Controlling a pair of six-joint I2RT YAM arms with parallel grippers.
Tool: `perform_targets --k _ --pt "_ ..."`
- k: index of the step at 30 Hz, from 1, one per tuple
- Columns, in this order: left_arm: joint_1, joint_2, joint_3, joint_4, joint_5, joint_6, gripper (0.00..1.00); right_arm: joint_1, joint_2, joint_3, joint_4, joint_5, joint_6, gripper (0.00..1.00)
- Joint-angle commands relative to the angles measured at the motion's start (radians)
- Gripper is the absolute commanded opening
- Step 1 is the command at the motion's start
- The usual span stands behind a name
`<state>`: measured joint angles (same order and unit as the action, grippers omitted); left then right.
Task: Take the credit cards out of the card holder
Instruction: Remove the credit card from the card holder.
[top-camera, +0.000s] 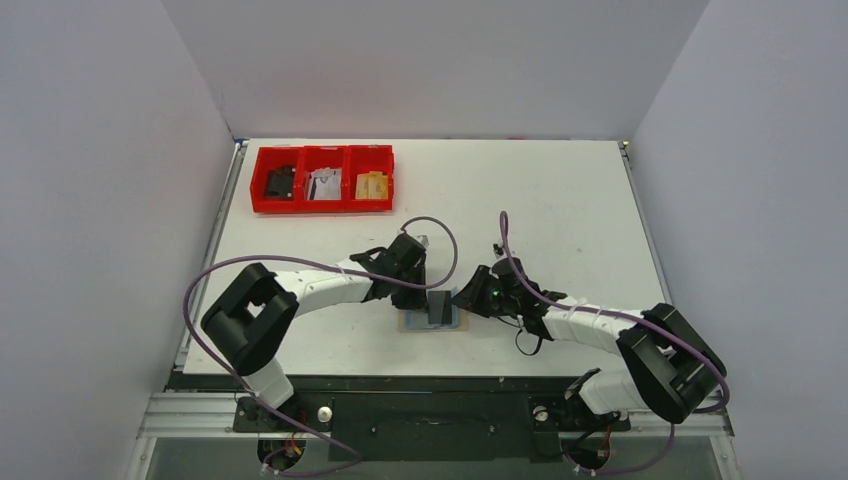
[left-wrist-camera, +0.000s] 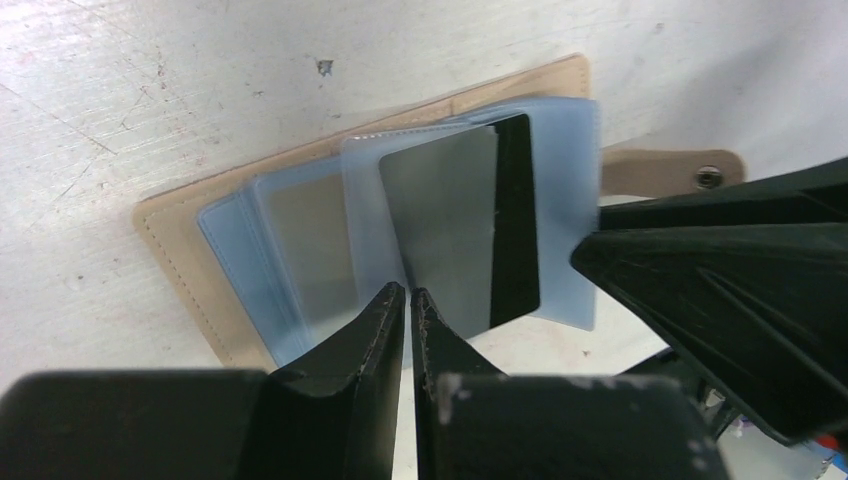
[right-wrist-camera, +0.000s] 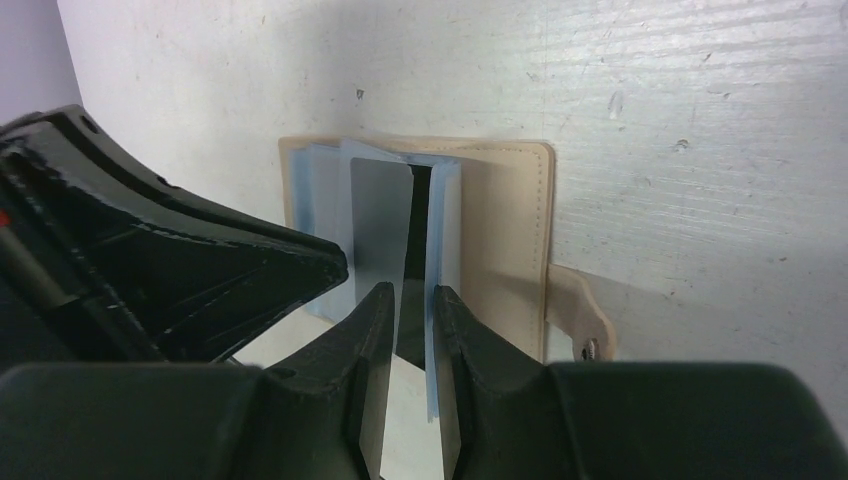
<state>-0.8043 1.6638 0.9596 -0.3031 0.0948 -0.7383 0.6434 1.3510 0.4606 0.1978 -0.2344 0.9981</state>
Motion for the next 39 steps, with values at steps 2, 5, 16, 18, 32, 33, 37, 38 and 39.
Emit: perform_targets --k 2,5,16,18,32,33,37,38,39 --pt "-0.002 0.045 -0.023 0.081 0.016 0.007 0.04 0.009 -0.002 0.033 -0.005 0.051 -0.007 0.18" --pt "-0.002 0.057 -0.030 0.078 0.006 0.004 0.02 0.006 -0.032 0.035 -0.054 0.079 -0.009 0.18" --pt "-0.002 0.090 -0.036 0.068 -0.003 -0.015 0.00 0.047 -0.139 0.083 -0.170 0.149 -0.028 0.28" --pt "-0.002 0.091 -0.035 0.064 -0.007 -0.017 0.00 0.051 -0.105 0.083 -0.142 0.125 -0.025 0.29" --pt "-0.002 0.084 -0.046 0.053 -0.013 -0.021 0.00 0.035 0.113 0.021 0.101 0.022 0.042 0.29" --pt "-0.002 0.083 -0.046 0.054 -0.013 -0.022 0.00 0.034 0.117 0.016 0.120 0.012 0.051 0.29" --pt "-0.001 0.084 -0.046 0.056 -0.011 -0.022 0.00 0.025 0.132 -0.008 0.167 -0.004 0.072 0.29" --pt "-0.002 0.085 -0.045 0.056 -0.011 -0.022 0.00 0.018 0.135 -0.018 0.175 -0.012 0.078 0.29" --pt "-0.002 0.086 -0.044 0.054 -0.010 -0.023 0.00 0.011 0.136 -0.023 0.192 -0.016 0.086 0.28"
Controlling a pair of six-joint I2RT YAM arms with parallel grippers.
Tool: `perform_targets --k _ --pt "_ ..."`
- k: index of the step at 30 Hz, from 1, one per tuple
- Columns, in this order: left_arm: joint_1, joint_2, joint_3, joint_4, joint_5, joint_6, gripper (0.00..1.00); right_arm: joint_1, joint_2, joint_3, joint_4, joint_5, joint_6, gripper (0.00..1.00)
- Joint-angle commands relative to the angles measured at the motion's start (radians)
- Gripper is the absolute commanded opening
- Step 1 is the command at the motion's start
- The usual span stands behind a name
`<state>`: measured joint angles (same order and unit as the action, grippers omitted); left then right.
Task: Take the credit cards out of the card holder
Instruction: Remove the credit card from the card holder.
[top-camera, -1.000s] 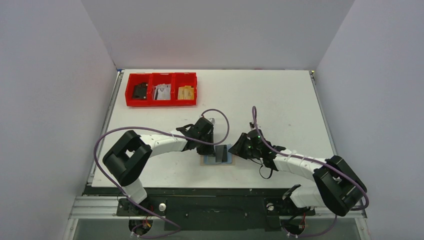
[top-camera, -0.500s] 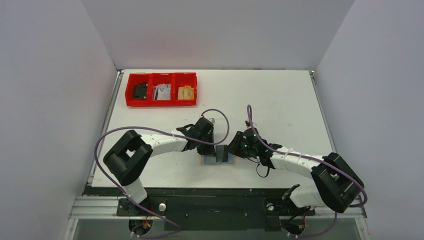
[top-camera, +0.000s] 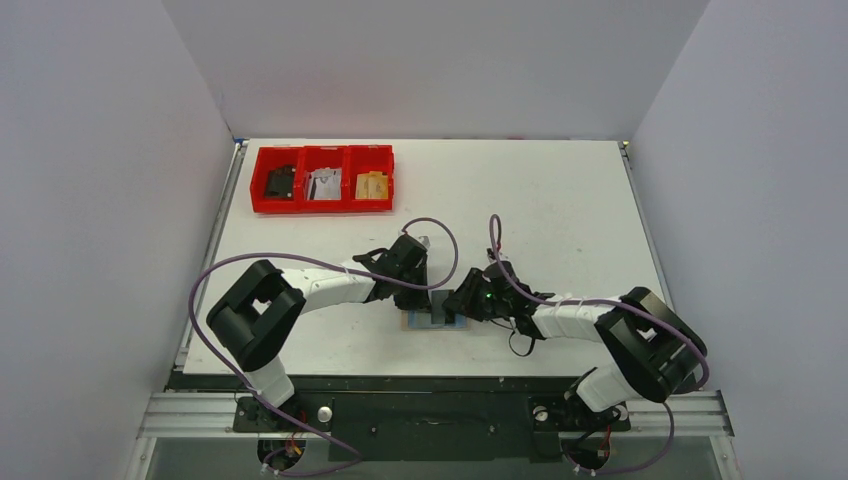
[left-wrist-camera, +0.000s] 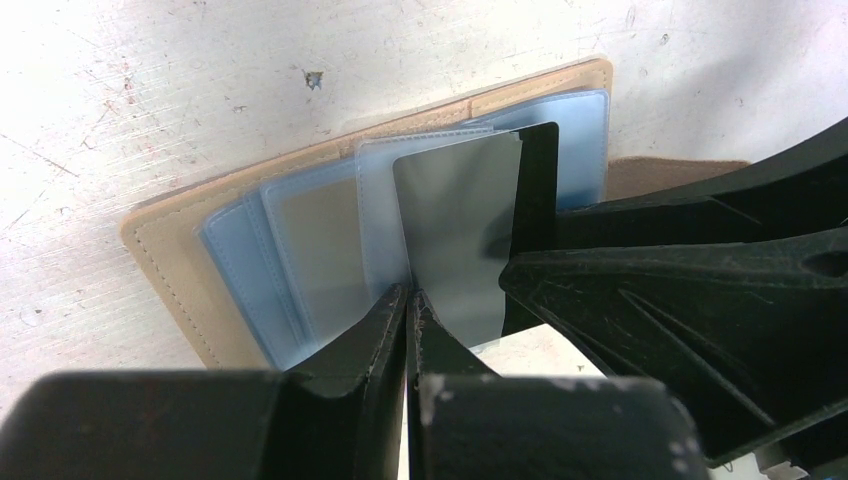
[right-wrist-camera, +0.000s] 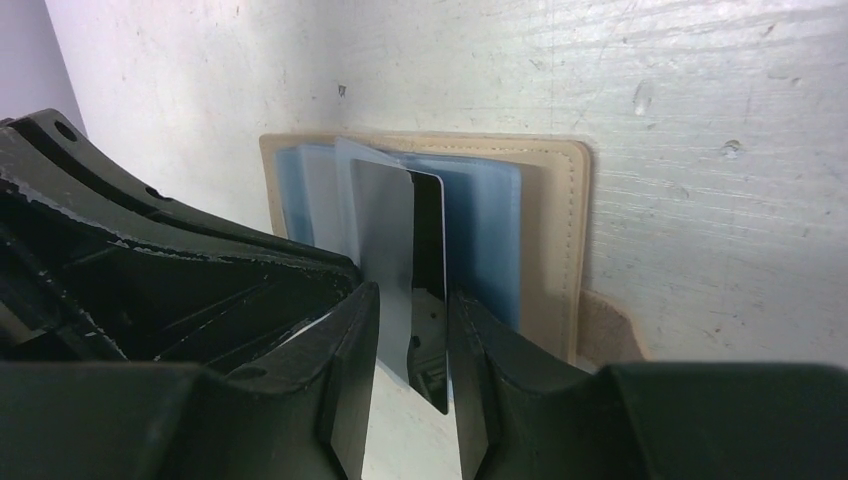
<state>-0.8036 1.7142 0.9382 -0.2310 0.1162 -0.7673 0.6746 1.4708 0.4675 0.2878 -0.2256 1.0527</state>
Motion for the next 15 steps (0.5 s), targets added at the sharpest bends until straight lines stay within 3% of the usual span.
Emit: perform_targets --k 1,5,12,15 --pt "-0.003 0.036 -0.022 -0.019 -0.032 0.006 0.00 -0.024 0.018 -0.041 0.110 -0.030 0.035 0.28" --pt "-0.003 0.038 -0.020 -0.019 -0.032 0.006 0.00 -0.039 0.021 -0.061 0.139 -0.042 0.047 0.22" --pt "-0.003 0.043 -0.020 -0.019 -0.032 0.003 0.00 -0.061 0.022 -0.085 0.171 -0.054 0.060 0.00" --pt "-0.003 0.045 -0.018 -0.022 -0.034 0.003 0.00 -0.071 0.016 -0.091 0.171 -0.055 0.058 0.00"
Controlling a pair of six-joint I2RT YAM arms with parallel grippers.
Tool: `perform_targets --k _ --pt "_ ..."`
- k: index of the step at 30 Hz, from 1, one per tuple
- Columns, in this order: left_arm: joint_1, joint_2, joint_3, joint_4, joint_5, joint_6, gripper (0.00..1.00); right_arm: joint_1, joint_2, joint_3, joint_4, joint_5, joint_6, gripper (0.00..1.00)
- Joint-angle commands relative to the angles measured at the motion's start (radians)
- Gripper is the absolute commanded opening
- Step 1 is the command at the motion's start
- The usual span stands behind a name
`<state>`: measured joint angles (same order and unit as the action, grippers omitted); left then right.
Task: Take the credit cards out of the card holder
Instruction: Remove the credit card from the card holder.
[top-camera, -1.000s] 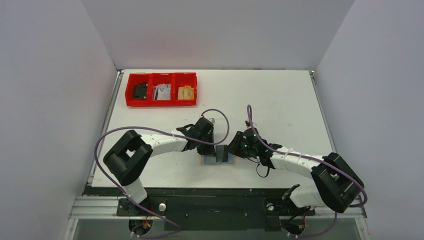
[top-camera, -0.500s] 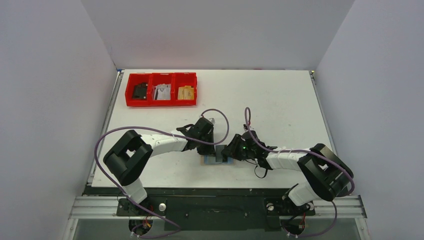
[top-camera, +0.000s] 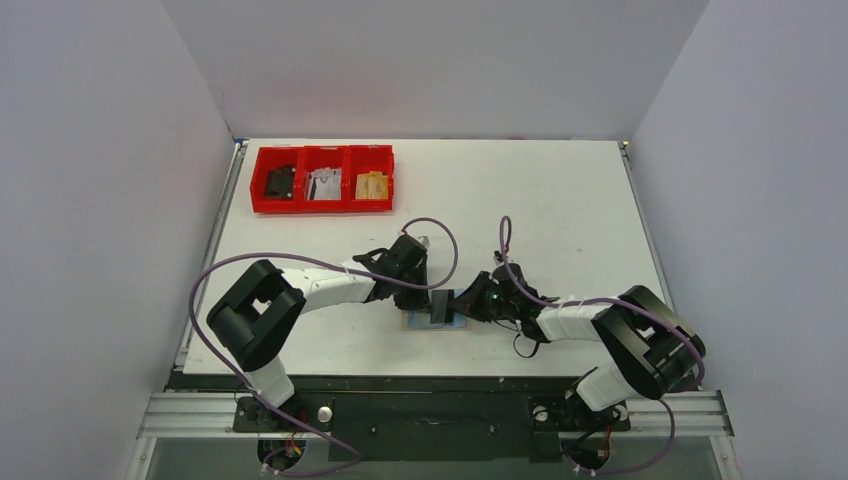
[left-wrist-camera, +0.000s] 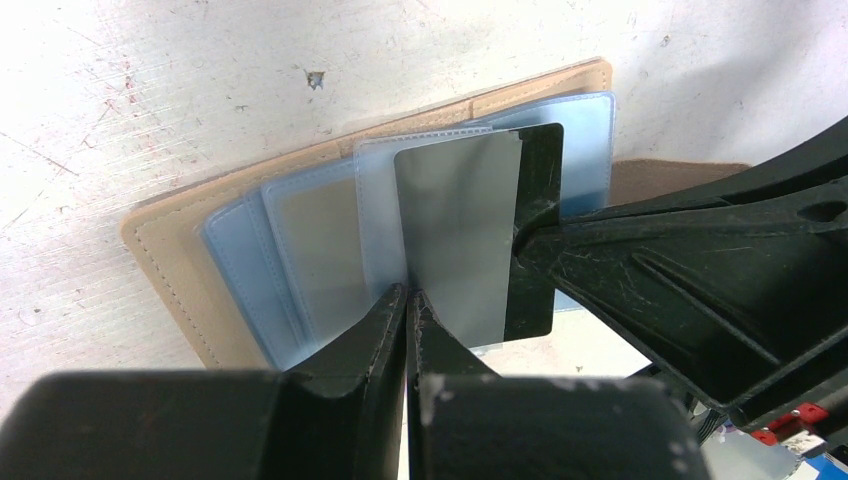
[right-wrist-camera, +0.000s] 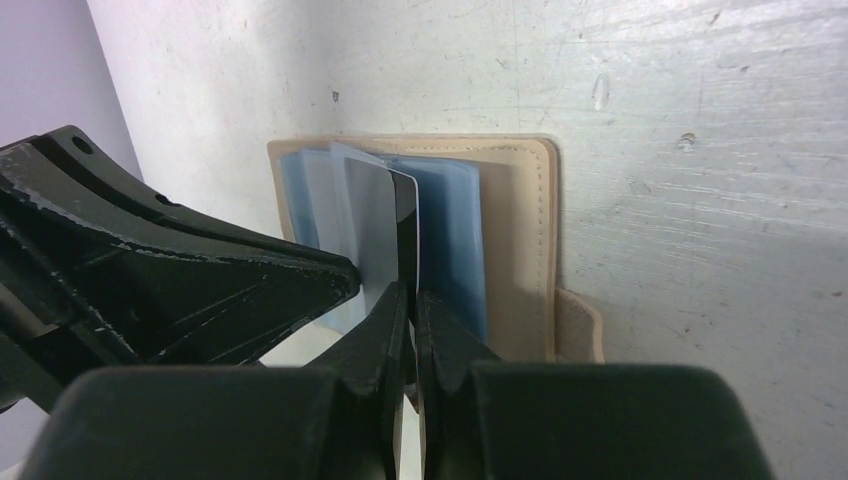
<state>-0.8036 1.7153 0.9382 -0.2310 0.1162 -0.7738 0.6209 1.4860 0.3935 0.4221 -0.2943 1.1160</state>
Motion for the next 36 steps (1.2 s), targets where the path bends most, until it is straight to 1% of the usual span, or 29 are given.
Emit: perform_targets --k 1,12,22,28,31,32,33,34,35,36 --pt "-0.003 0.044 -0.018 -0.024 -0.035 0.010 0.00 -0.025 -0.007 -0.023 0.037 0.014 -0.006 0.00" --pt "-0.003 0.054 -0.017 -0.030 -0.040 0.008 0.00 -0.107 -0.127 -0.051 -0.110 0.029 -0.103 0.00" --pt "-0.003 0.046 -0.005 -0.032 -0.036 0.011 0.00 -0.120 -0.225 -0.028 -0.192 0.021 -0.125 0.00" --pt "-0.003 0.018 0.041 -0.054 -0.028 0.020 0.00 -0.124 -0.299 0.013 -0.270 0.017 -0.133 0.00" --pt "0.000 -0.021 0.096 -0.091 -0.021 0.022 0.01 -0.128 -0.331 0.041 -0.302 0.013 -0.134 0.00" --pt "0.004 -0.047 0.108 -0.099 -0.021 0.025 0.06 -0.131 -0.337 0.049 -0.320 0.013 -0.136 0.00" --pt "0.007 -0.061 0.129 -0.115 -0.020 0.027 0.10 -0.130 -0.347 0.065 -0.329 0.010 -0.137 0.00" --pt "0.017 -0.090 0.144 -0.124 -0.018 0.030 0.17 -0.133 -0.351 0.082 -0.344 0.007 -0.138 0.00" --pt "0.022 -0.105 0.150 -0.127 -0.005 0.031 0.20 -0.134 -0.361 0.090 -0.349 0.002 -0.139 0.00" --pt "0.039 -0.137 0.153 -0.125 0.007 0.032 0.30 -0.135 -0.365 0.107 -0.361 0.000 -0.139 0.00"
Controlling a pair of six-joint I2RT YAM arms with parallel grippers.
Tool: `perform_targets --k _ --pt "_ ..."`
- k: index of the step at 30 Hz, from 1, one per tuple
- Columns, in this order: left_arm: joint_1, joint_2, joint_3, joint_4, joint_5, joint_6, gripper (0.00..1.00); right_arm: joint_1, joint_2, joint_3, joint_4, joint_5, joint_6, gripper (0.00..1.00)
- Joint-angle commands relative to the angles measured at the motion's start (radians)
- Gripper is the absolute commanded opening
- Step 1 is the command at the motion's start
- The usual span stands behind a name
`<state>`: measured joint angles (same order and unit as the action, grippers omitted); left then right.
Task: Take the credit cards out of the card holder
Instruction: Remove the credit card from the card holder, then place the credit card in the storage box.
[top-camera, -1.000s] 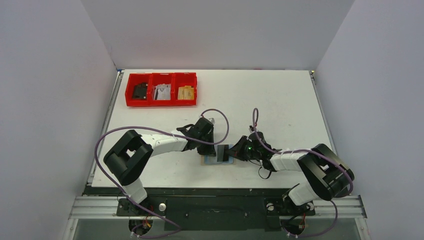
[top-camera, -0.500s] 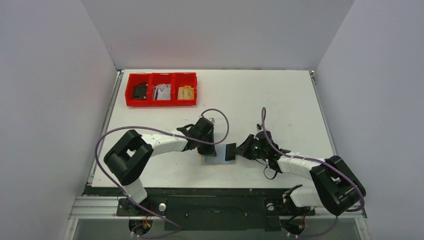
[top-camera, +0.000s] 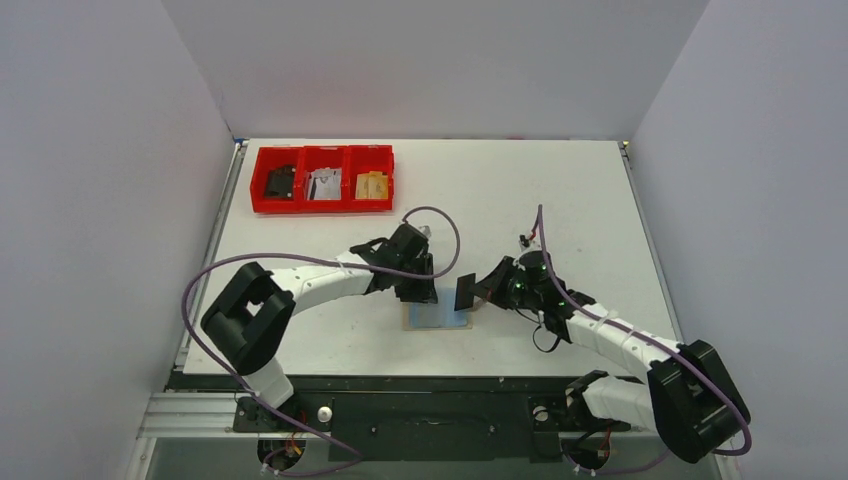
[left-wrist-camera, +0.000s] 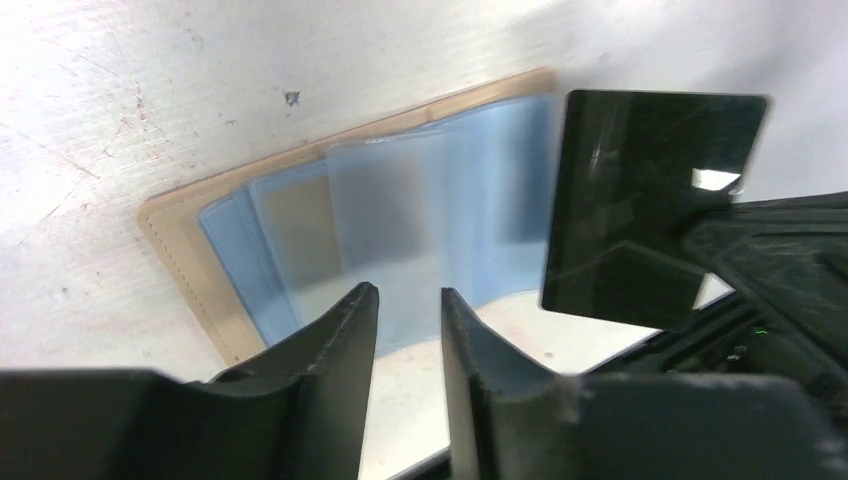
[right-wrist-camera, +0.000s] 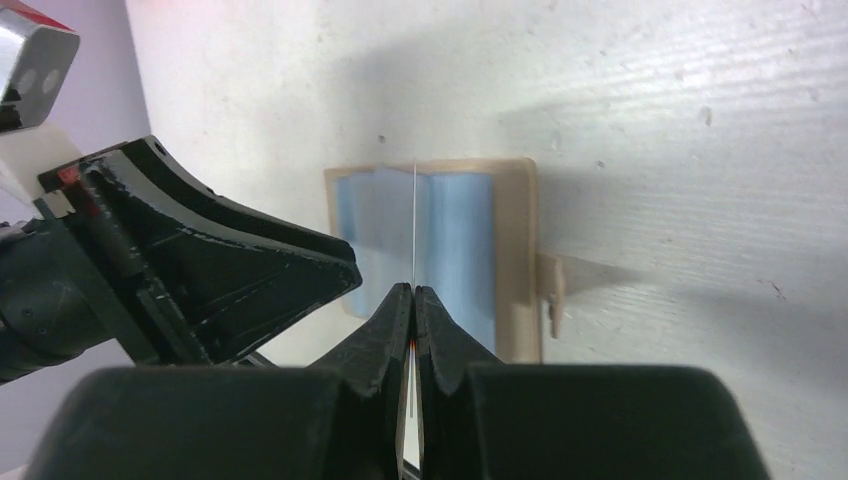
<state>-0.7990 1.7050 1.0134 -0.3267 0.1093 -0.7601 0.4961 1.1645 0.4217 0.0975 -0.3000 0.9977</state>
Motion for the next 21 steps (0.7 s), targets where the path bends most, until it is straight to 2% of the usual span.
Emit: perform_targets --k 1,7,12,16,21 --pt "0.043 -0.141 0.076 -0.025 0.044 0.019 0.32 -0.010 -0.050 0.086 -0.041 0.001 -0.021 0.00" --pt "0.188 -0.261 -0.002 0.092 0.267 -0.011 0.41 -0.014 -0.053 0.150 -0.028 -0.058 0.000 0.00" --pt "0.282 -0.300 -0.074 0.283 0.497 -0.084 0.45 -0.018 -0.014 0.204 0.048 -0.149 0.046 0.00" --pt "0.334 -0.288 -0.112 0.422 0.618 -0.155 0.45 -0.019 0.045 0.242 0.131 -0.210 0.099 0.00" --pt "0.358 -0.255 -0.112 0.518 0.691 -0.204 0.45 -0.019 0.122 0.288 0.239 -0.273 0.170 0.00"
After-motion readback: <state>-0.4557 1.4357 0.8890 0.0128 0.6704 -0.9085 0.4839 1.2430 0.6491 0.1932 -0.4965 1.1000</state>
